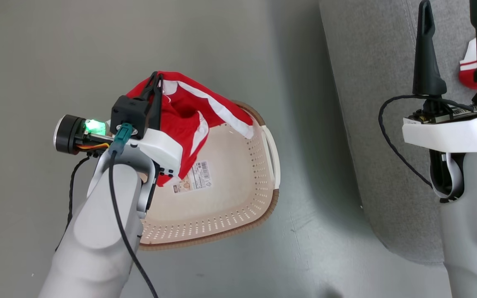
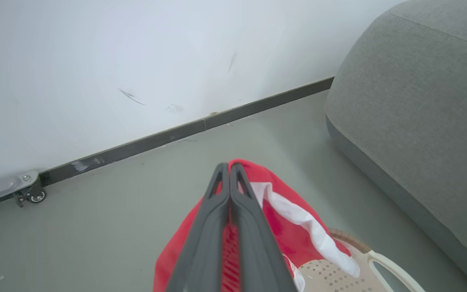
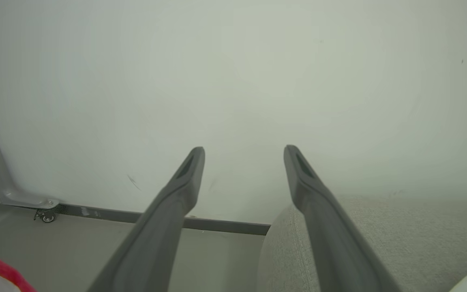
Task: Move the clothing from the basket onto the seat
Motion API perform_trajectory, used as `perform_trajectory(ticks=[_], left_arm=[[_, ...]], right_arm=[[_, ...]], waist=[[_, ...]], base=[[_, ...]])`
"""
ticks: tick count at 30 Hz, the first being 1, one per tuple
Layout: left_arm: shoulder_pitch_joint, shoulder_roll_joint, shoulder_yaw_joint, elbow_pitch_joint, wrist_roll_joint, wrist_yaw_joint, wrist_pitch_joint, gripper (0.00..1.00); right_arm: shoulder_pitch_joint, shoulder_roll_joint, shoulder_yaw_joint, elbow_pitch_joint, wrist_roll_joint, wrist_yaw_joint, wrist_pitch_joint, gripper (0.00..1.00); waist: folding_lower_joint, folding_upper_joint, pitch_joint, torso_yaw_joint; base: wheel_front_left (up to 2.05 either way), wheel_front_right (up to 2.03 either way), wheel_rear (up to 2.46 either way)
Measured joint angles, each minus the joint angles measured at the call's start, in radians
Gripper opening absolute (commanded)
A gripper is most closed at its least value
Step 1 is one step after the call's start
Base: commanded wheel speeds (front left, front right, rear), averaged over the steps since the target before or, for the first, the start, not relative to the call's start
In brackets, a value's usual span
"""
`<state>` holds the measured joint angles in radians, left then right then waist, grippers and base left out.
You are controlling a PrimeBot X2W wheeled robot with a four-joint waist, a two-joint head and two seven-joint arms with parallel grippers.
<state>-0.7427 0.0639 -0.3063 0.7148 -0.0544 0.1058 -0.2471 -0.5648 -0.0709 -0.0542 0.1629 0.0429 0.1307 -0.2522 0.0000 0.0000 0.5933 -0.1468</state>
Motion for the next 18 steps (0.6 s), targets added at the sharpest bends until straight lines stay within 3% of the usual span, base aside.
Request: perform_trajectory(ticks=[18], left_arm=[[0.130,0.002,0.105,-0.224,-0.077,0.019,-0.001,0.00]], right_arm=[[0.056,-0.019,-0.007,0.033,-0.009,0.000,0.000,1.00]], waist=[[0.0000,0.0000,-0.142,0.061]], base=[[0.00,0.00,0.00]])
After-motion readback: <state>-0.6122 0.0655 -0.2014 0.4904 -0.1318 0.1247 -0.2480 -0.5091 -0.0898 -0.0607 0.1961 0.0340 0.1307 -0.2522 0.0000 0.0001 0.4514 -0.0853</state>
